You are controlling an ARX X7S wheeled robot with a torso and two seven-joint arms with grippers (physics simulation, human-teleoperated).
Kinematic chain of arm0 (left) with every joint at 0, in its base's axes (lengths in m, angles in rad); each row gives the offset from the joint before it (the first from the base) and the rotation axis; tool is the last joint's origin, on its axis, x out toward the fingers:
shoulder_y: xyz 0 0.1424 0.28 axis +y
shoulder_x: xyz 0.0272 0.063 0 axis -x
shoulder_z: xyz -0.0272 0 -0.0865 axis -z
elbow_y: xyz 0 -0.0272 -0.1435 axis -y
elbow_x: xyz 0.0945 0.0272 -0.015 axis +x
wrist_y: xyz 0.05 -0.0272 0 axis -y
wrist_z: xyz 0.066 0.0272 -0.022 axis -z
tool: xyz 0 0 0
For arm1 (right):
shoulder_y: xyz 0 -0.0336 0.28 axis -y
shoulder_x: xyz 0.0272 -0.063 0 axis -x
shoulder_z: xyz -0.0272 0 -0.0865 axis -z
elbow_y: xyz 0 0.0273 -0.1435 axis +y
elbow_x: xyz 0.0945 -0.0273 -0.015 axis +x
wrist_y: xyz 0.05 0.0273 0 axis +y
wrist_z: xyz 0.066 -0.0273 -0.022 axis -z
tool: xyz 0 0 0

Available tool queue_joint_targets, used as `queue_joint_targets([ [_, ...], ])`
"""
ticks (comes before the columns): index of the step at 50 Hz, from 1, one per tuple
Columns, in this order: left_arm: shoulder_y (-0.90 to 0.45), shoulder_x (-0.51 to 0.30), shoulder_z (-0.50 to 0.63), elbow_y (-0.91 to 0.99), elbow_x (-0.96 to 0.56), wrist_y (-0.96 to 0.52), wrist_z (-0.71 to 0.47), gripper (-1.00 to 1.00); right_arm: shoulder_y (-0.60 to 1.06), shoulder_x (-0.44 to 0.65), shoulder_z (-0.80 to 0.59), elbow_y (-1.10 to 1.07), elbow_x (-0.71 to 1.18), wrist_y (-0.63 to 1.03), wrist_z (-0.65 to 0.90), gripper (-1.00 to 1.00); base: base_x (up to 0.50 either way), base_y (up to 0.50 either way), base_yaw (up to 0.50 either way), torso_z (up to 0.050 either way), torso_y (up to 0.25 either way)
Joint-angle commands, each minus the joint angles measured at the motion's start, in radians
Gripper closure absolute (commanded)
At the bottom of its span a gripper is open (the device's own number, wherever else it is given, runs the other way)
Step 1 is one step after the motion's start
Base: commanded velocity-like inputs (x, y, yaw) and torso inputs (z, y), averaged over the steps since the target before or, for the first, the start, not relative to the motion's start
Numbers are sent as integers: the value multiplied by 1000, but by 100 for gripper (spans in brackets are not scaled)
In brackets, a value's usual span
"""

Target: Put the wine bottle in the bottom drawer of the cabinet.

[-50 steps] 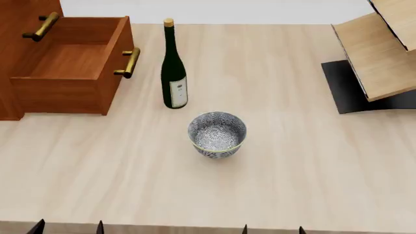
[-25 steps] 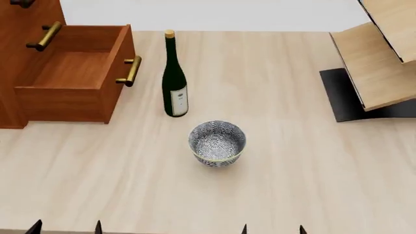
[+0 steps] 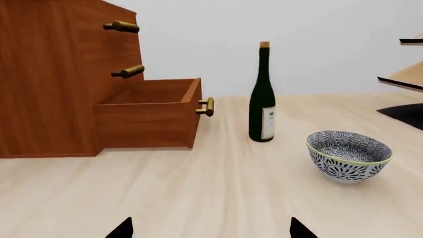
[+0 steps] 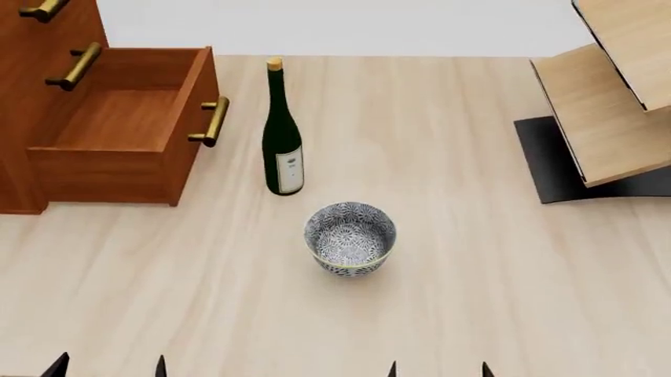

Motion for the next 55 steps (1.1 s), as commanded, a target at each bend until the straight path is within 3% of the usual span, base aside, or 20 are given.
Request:
queue_joint_targets([
  [1, 0, -13, 16, -3, -8, 9, -17, -100, 0, 15, -20, 0, 0, -6, 19, -100, 0, 0, 0, 50, 0],
  [14, 2, -26, 29, 3, -19, 15, -33, -100, -3, 30, -41, -8, -2, -17, 34, -100, 0, 32, 0, 16, 0],
  [55, -7, -50, 53, -6, -51, 13, -79, -100, -2, 61, -79, -14, 21, -24, 64, -100, 0, 328, 0, 0, 0],
])
